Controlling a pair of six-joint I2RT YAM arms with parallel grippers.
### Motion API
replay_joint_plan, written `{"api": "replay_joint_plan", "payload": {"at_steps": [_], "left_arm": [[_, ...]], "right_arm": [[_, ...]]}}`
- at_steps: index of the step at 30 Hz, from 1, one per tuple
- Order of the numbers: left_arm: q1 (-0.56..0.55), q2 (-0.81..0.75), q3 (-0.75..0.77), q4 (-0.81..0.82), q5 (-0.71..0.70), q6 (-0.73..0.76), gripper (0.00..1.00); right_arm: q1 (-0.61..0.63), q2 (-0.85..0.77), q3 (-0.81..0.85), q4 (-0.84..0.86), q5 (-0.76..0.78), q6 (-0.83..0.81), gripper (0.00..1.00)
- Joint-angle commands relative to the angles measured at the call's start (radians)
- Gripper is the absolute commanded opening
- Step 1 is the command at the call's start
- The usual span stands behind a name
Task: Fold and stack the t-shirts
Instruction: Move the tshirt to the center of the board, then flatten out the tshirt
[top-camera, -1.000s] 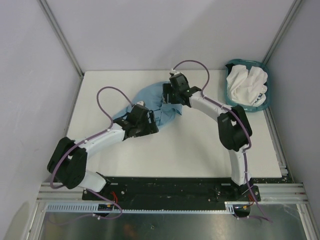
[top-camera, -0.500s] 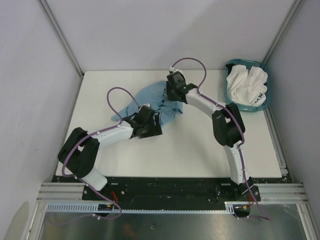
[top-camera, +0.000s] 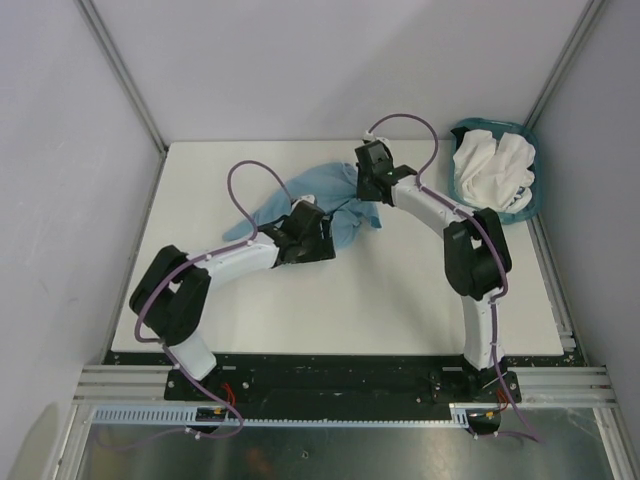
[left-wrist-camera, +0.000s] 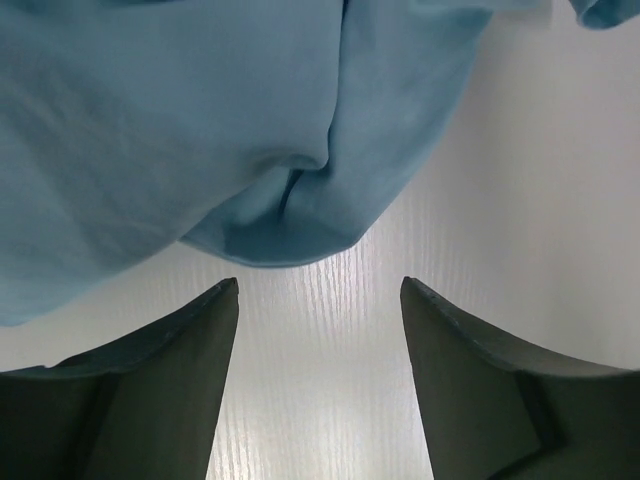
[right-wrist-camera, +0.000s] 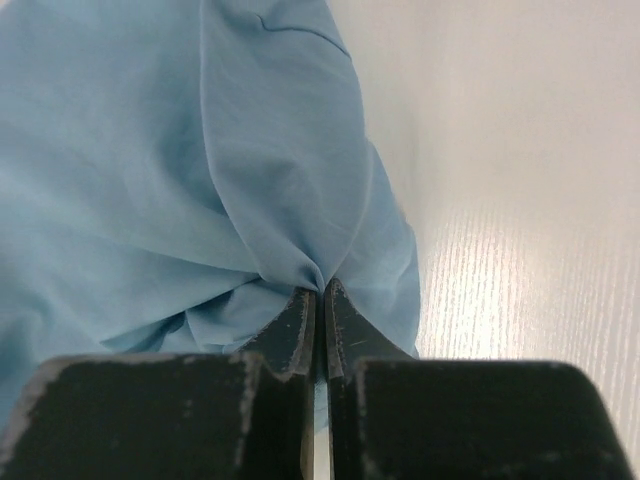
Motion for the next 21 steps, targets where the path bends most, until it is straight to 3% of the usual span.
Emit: {"api": "replay_joint_plan", "payload": {"at_steps": [1,7,15,21], "left_arm": [[-0.018,0.018,0.067,0.027,-0.072,0.082,0.70],[-0.037,0.072,0.129,0.017,-0.063,0.192,0.67],[-0.040,0.141,0.134,0.008,-0.098,0.220,0.64],[-0.040,0.140,0.107,0.008,-0.148,0.187,0.47]], "right_arm": [[-0.001,-0.075,-0.005,-0.005,0.027,0.014,0.00],[-0.004,-0.084,-0.019,-0.008,0.023,0.019,0.00],[-0.006,-0.091,-0.028,-0.014,0.019,0.027,0.00],[-0.012,-0.104,-0.036,-0.017,0.015,0.031,0.00]]}}
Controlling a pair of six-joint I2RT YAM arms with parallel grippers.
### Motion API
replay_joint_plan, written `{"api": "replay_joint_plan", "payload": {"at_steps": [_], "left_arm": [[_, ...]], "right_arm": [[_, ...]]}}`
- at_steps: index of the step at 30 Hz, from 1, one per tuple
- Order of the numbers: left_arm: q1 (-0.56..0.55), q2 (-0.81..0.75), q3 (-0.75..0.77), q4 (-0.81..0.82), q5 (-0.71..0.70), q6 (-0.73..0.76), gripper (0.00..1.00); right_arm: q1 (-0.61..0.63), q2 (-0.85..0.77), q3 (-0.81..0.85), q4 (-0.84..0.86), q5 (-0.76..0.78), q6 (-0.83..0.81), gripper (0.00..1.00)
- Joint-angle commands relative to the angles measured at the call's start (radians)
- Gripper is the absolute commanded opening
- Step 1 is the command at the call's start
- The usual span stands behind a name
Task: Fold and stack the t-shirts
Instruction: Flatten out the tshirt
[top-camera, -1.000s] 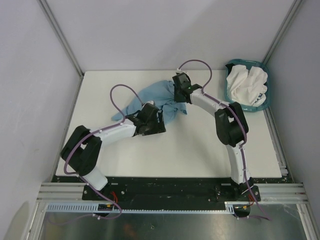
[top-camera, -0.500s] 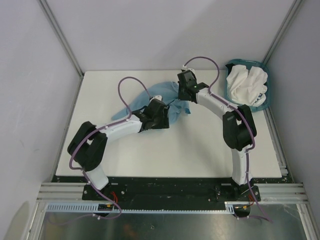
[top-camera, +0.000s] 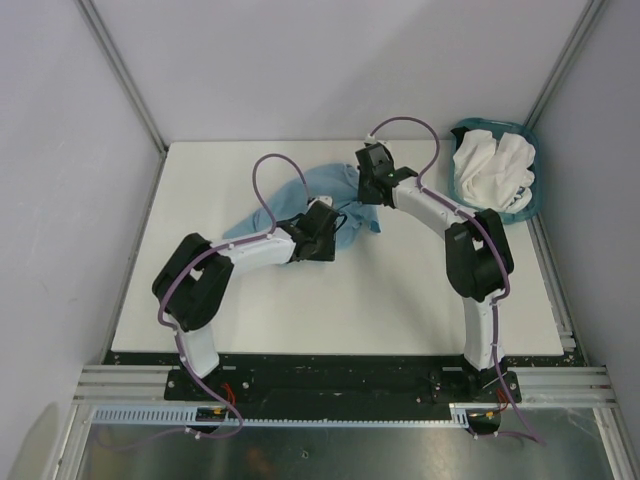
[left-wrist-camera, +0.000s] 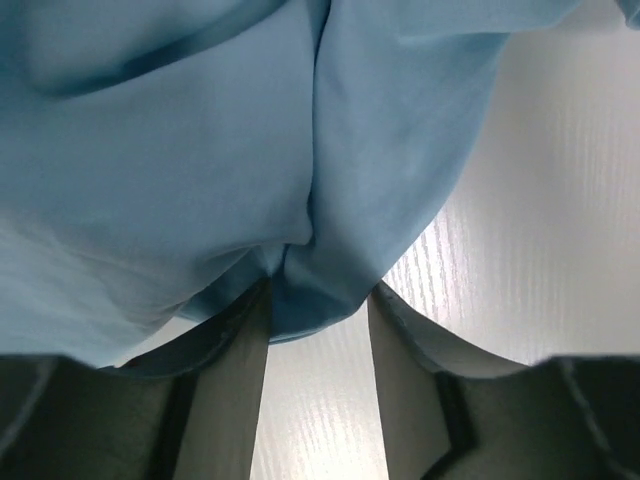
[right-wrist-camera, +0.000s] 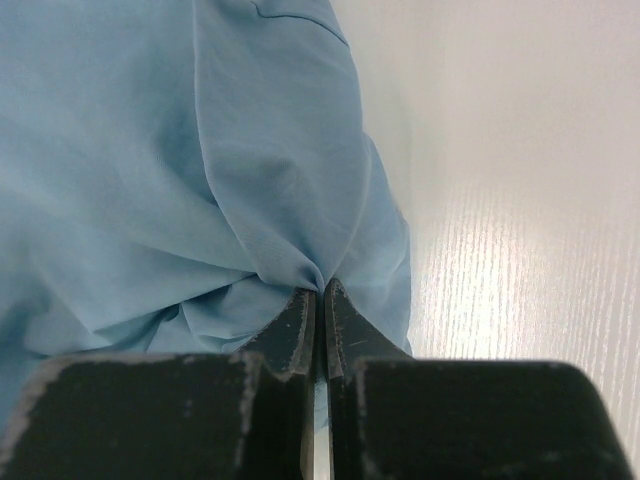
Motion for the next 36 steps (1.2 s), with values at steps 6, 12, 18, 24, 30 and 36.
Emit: {"api": "replay_joint_plan", "payload": {"at_steps": [6,12,18,24,30,36], "left_arm": [[-0.005,-0.068,-0.054,0.017,-0.129,-0.058,0.14],[-0.004,-0.205,-0.136,0.005,-0.188,-0.133,0.00],[0.001,-0.344,-0.185,-0.057,-0.255,-0.189,0.00],[0.029,-0.479,-0.181,-0.124,-0.305,-0.197,0.00],[0.082,-0.596,-0.107,-0.175,-0.337,-0.142,0.00],[0.106,-0.683,0.019,-0.212,-0.370,-0.058,0.00]], "right_arm": [[-0.024,-0.098,-0.018,-0.006,-0.001,0.013,0.00],[-0.049,-0.128,-0.021,-0.015,-0.025,0.023,0.00],[-0.069,-0.177,-0.025,-0.036,-0.027,0.030,0.00],[-0.104,-0.270,-0.053,-0.052,-0.029,0.044,0.00],[-0.121,-0.394,-0.062,-0.068,-0.022,0.062,0.00],[-0.119,-0.539,-0.041,-0.100,0.001,0.084,0.00]]}}
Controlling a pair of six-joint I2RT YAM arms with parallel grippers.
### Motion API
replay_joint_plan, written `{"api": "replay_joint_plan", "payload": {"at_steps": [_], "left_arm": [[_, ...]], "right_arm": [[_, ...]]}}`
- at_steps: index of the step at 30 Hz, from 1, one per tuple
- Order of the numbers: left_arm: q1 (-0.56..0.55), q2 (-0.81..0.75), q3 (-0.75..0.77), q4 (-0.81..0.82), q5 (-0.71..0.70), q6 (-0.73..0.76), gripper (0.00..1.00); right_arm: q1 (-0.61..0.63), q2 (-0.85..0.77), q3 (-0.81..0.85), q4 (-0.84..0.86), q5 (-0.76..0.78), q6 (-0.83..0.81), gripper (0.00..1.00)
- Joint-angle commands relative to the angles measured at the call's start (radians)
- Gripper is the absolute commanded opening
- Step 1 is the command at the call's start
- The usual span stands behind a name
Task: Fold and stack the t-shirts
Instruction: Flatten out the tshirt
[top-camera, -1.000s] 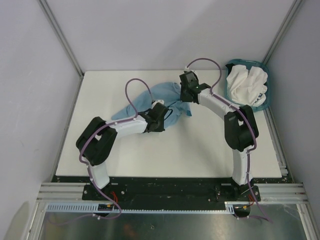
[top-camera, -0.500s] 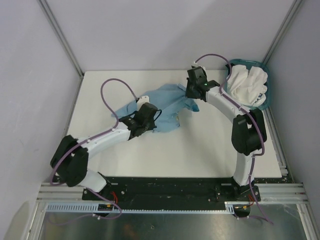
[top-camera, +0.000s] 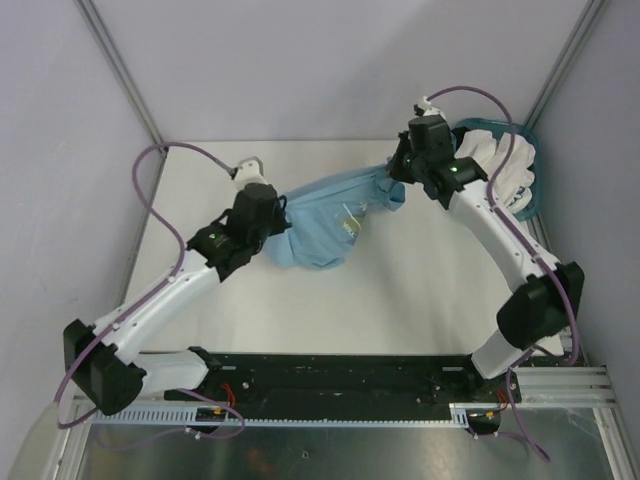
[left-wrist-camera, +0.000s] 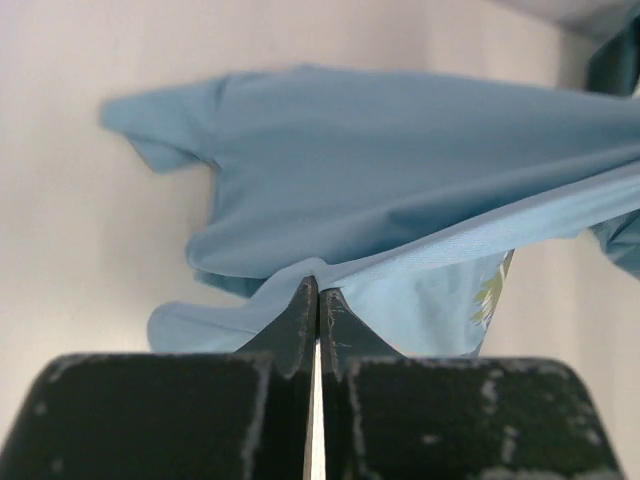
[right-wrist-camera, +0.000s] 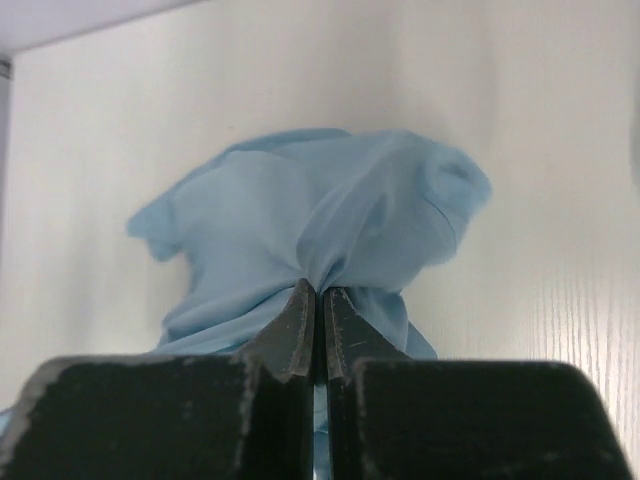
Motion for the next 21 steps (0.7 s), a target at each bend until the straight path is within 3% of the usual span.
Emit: {"api": "replay_joint_plan", "payload": {"at_steps": [1,8,16,21], "left_arm": [[0.035,-0.099,0.116,-0.084,-0.128,0.094,0.00],[0.064,-0.136,0.221,-0.112,-0.140,0.149,0.00],[0.141,-0.003,0.198,-0.112,-0.079,0.108,0.00],[0.172,0.130,0.239,-0.105,-0.099,0.090,0.00]], "right_arm": [[-0.028,-0.154,0.025,-0.008,0.113,0.011,0.00],[-0.005,-0.281,0.041,-0.019,0.144,0.027,0.00],[0.107,-0.148,-0.010,0.050,0.170,0.038,0.00],[0.094,-0.020,-0.014,0.126,0.168,0.010,0.00]]}}
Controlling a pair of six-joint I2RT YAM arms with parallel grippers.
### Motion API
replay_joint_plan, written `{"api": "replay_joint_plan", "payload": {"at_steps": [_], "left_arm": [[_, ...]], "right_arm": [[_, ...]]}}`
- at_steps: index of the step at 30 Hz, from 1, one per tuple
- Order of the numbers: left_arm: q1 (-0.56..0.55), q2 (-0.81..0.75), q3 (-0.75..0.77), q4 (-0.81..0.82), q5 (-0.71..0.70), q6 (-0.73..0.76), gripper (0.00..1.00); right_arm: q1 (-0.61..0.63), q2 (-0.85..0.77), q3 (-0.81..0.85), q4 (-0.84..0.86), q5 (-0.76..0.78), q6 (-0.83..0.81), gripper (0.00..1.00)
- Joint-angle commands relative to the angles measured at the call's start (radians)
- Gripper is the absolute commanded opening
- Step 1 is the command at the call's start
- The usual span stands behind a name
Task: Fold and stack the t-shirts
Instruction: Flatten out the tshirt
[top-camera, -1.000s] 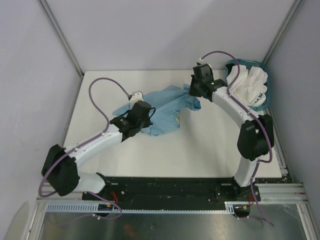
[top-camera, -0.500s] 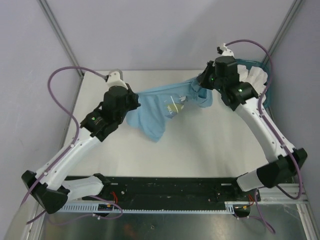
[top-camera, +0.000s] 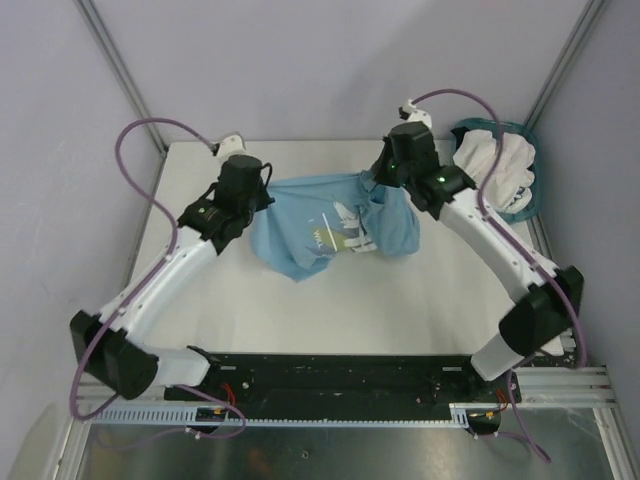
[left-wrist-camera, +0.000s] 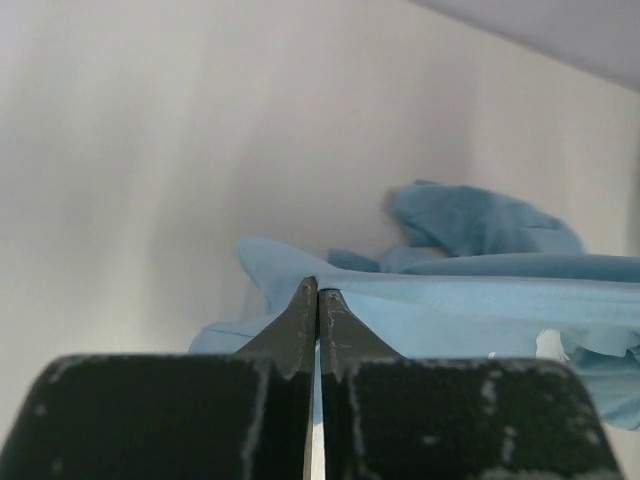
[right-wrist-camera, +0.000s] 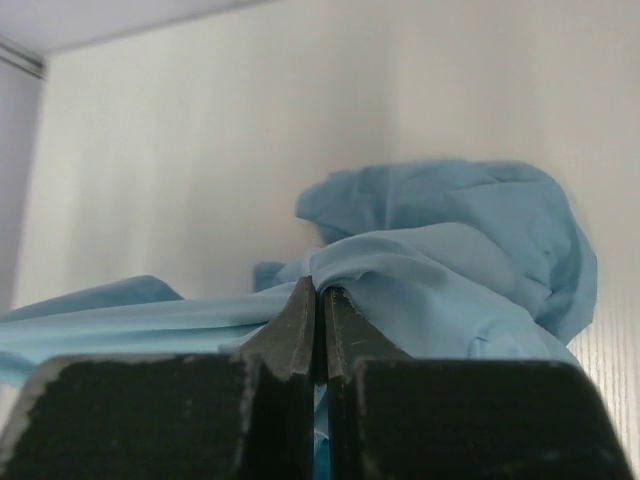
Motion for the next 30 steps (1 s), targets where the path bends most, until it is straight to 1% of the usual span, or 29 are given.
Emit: {"api": "replay_joint_plan", "payload": {"at_steps": [1,3,5,7,11,12,13,14,15,17,18,19,20,22,24,27,30], "left_arm": [[0.035,0.111,0.068,-0.017,-0.088,0.004,0.00],[0.046,0.179,0.143,-0.001,-0.102,0.038,0.00],[0.068,0.258,0.269,0.019,-0.089,0.072,0.00],[0.103,0.337,0.428,0.026,-0.051,0.108,0.00],[0.182,0.434,0.773,0.028,0.077,0.148,0.00],[0.198,0.449,0.863,0.028,0.099,0.160,0.00],[0.210,0.461,0.944,0.028,0.116,0.173,0.00],[0.219,0.470,1.022,0.028,0.128,0.185,0.00],[0.225,0.478,1.094,0.028,0.137,0.199,0.00],[0.235,0.485,1.184,0.030,0.143,0.228,0.00],[0.239,0.479,1.194,0.031,0.138,0.236,0.00],[0.245,0.463,1.173,0.031,0.131,0.239,0.00],[0.251,0.439,1.122,0.032,0.122,0.235,0.00],[0.262,0.381,0.964,0.033,0.115,0.206,0.00],[0.268,0.303,0.757,0.033,0.113,0.156,0.00],[0.271,0.196,0.393,0.034,0.110,0.046,0.00],[0.271,0.121,0.058,0.039,0.129,-0.058,0.00]], "right_arm": [[-0.035,0.109,0.024,0.098,0.076,-0.041,0.00],[-0.064,0.170,0.107,0.115,0.073,-0.066,0.00],[-0.100,0.237,0.238,0.111,0.063,-0.081,0.00],[-0.133,0.313,0.428,0.079,0.051,-0.093,0.00],[-0.171,0.463,0.916,-0.010,0.057,-0.126,0.00],[-0.175,0.478,1.004,-0.006,0.065,-0.137,0.00],[-0.177,0.473,1.054,0.017,0.078,-0.145,0.00],[-0.179,0.445,1.061,0.056,0.088,-0.152,0.00],[-0.180,0.397,1.019,0.114,0.094,-0.157,0.00],[-0.180,0.280,0.827,0.250,0.099,-0.166,0.00],[-0.177,0.226,0.734,0.307,0.105,-0.173,0.00],[-0.174,0.181,0.635,0.339,0.112,-0.178,0.00],[-0.174,0.142,0.553,0.347,0.116,-0.176,0.00],[-0.182,0.081,0.393,0.332,0.114,-0.147,0.00],[-0.191,0.024,0.203,0.321,0.092,-0.096,0.00],[-0.193,-0.042,-0.061,0.297,0.045,-0.028,0.00],[-0.178,-0.044,-0.263,0.242,-0.022,0.026,0.00]]}}
